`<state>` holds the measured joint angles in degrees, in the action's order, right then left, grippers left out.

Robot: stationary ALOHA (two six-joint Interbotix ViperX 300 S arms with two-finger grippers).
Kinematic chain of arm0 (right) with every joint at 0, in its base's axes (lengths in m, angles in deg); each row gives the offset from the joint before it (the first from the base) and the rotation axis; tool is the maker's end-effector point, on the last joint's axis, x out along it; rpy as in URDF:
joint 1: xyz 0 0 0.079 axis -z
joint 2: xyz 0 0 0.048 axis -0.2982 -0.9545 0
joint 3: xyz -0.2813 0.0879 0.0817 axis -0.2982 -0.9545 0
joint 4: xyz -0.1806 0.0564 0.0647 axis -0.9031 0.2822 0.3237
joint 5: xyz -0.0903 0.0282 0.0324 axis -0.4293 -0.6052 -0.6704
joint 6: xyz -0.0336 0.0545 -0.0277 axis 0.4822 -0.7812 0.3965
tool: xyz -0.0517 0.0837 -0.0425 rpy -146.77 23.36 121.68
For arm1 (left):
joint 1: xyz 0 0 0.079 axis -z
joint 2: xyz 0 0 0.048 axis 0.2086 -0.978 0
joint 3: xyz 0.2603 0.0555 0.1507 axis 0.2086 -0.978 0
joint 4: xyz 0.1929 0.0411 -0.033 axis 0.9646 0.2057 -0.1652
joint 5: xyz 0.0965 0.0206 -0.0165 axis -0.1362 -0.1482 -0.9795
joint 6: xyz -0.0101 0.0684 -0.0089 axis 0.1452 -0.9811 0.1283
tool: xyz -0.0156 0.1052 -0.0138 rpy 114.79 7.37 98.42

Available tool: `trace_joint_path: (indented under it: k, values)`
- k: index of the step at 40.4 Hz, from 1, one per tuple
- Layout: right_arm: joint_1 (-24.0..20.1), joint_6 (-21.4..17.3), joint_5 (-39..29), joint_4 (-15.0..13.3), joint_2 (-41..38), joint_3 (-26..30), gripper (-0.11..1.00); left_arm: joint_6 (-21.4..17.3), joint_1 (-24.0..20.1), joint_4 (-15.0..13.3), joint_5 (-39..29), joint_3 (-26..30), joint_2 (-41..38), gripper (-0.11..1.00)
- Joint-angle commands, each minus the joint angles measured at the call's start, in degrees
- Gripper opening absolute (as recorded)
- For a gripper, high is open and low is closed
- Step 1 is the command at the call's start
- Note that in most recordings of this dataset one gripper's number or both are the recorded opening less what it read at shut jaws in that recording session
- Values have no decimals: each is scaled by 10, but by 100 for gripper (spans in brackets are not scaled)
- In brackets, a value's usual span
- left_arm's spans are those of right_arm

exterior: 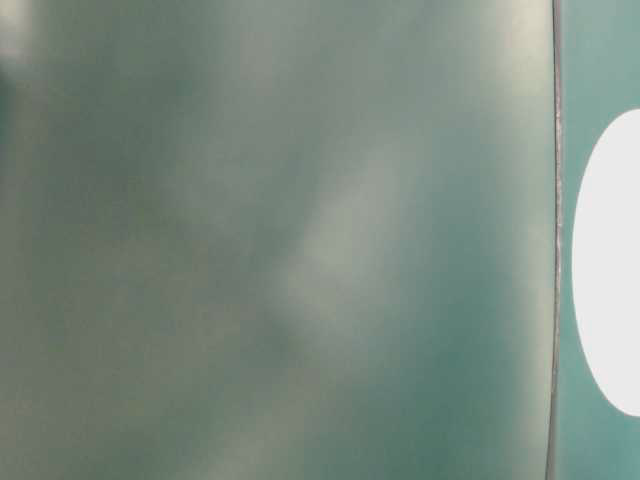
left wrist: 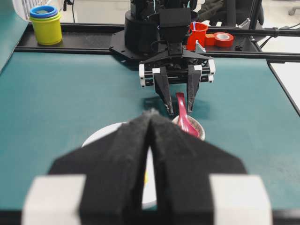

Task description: Scoop the yellow hexagonal prism block from the bowl with a spoon using the right arm.

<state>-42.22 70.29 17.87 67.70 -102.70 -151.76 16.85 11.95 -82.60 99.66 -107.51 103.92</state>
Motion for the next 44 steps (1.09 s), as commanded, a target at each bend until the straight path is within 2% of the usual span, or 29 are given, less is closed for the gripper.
trace_joint_path:
  k: [1, 44]
  values:
    - [-4, 0, 7, 3, 4, 2, 51, 1, -1, 3, 3, 11, -4, 0]
    - [-15, 0, 9, 4, 5, -2, 50, 1, -1, 2, 3, 11, -4, 0]
